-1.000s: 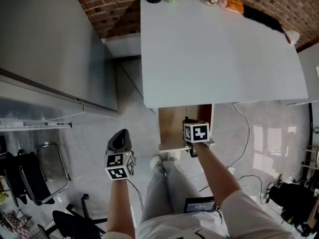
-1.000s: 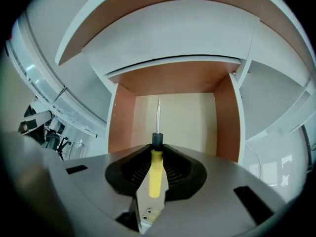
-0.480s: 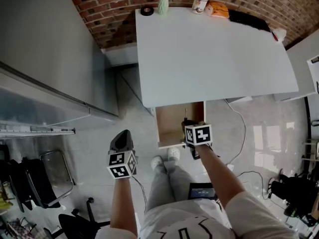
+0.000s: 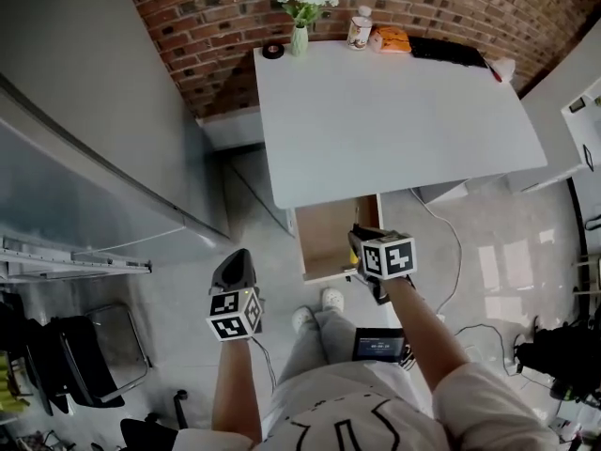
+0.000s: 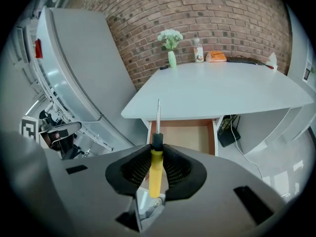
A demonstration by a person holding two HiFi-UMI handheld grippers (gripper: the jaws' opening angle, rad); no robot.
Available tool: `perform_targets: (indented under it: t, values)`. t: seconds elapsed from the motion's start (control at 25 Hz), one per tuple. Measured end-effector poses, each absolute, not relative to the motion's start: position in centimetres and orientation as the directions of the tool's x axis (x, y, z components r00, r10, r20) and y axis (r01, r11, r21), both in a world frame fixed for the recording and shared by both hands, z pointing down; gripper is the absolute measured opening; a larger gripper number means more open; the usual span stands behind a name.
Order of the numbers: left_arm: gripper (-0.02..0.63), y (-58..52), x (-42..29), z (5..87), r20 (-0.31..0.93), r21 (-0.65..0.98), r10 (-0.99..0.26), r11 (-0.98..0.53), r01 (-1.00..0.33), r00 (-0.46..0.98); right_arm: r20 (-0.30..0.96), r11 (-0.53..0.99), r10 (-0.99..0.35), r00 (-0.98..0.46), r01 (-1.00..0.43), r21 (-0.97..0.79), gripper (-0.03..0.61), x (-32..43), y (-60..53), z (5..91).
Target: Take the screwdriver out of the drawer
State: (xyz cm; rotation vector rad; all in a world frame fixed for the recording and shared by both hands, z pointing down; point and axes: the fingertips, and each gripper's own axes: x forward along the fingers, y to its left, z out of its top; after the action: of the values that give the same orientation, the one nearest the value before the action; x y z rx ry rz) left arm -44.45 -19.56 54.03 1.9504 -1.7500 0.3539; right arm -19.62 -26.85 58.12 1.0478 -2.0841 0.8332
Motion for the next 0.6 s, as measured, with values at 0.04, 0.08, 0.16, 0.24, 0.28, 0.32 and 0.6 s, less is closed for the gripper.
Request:
perform_targets:
  t: [0.04,0.08,0.16,0.24,0.28,0.32,0.6]
  values:
    - [0.012,-19.4,-44.4,53.3,0.492,0.183,-0.858,-0.065,-0.981,0.148,0.762,0.484,-0.437,-0.477,-0.839,-0.248,0.077,-19.6,-26.5,57.2]
    - [0.012,-19.2,-44.3,52.7,0.484,0.179,-0.862,-0.074,-0.981,0.153,0.752,0.49,-0.446,-0.485,-0.836,-0.249,0.077,-19.5,-26.1,56.3]
    - [0.012,-19.1,-44.2,51.3,0.467,0.171,-0.87,-0.089,-0.981,0.161,0.729,0.498,-0.467,-0.5,-0.83,-0.251,0.077,-19.3,-25.9,54.7]
    - [0.012,-19.0,-43.9,50.0,0.447,0.165,-0.879,-0.102,-0.981,0.167,0.706,0.5,-0.486,-0.516,-0.826,-0.26,0.077,-19.2,-25.8,53.3]
    - [0.012,-18.9,-43.7,49.4,0.437,0.161,-0.883,-0.108,-0.981,0.169,0.694,0.499,-0.494,-0.524,-0.824,-0.268,0.077,-19.0,-25.6,52.7]
    - [0.012,-18.6,-43.4,48.8,0.428,0.156,-0.888,-0.114,-0.981,0.171,0.68,0.499,-0.503,-0.534,-0.821,-0.276,0.077,-18.9,-25.4,52.0]
    - [0.012,-18.7,-41.4,44.6,0.357,0.113,-0.919,-0.135,-0.984,0.167,0.549,0.507,-0.609,-0.573,-0.813,-0.286,0.077,-16.2,-24.5,45.5]
